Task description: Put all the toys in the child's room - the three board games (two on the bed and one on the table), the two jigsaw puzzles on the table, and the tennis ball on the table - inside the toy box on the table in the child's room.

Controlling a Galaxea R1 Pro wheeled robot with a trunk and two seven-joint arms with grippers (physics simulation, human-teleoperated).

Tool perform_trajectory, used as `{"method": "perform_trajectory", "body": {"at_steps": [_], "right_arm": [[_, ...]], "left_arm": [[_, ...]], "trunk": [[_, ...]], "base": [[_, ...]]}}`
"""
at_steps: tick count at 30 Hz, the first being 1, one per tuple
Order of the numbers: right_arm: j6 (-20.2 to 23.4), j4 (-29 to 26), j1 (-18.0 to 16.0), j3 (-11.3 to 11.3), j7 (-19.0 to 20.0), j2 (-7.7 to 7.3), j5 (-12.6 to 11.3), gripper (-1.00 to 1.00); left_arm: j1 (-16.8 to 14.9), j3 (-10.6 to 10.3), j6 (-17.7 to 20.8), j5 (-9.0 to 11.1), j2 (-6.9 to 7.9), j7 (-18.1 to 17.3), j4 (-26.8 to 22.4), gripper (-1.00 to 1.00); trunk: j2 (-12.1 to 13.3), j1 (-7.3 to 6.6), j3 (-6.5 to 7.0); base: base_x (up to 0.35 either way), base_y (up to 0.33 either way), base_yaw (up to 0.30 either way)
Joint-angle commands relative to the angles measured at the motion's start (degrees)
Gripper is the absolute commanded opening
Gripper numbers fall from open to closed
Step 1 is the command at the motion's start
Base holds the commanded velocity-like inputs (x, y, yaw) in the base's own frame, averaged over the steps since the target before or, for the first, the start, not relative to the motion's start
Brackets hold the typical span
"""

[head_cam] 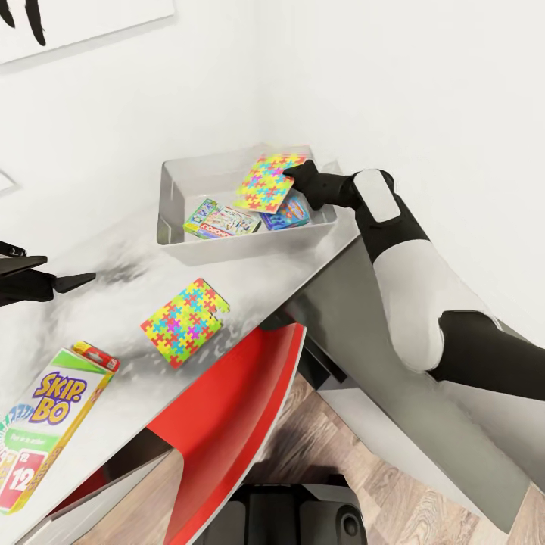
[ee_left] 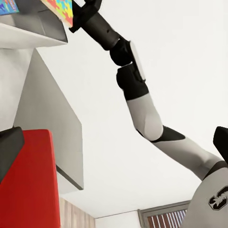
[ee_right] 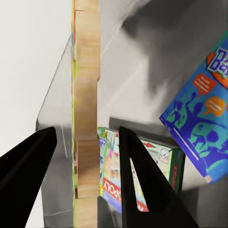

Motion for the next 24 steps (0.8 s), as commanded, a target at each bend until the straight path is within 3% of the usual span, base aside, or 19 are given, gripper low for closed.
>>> {"method": "perform_trajectory", "body": {"at_steps": [1,7,24], "right_arm": [[0.0,0.9,-0.4,-0.3,-0.6,0.07,-0.7,-1.00],[-0.8,6.3,-2.1,-0.3,-0.5,0.07,-0.7,-1.00],[-0.3,6.3,-3.7,-0.2,-0.3,0.07,-1.1,-1.00]], "left_arm": [[-0.1,-0.3,0.6,0.0,0.08,-0.4,0.0,1.00],[-0.1,-0.2,0.6,0.0,0.01,-0.4,0.0,1.00],[-0.1,-0.3,0.6,0.0,-0.01,-0.4,0.1,1.00]], "trunk": [[-0.1,0.03,-0.08],[-0.1,0.03,-0.08],[-0.1,0.03,-0.08]], "base": [[0.000,0.000,0.000],[0.000,0.000,0.000],[0.000,0.000,0.000]]}}
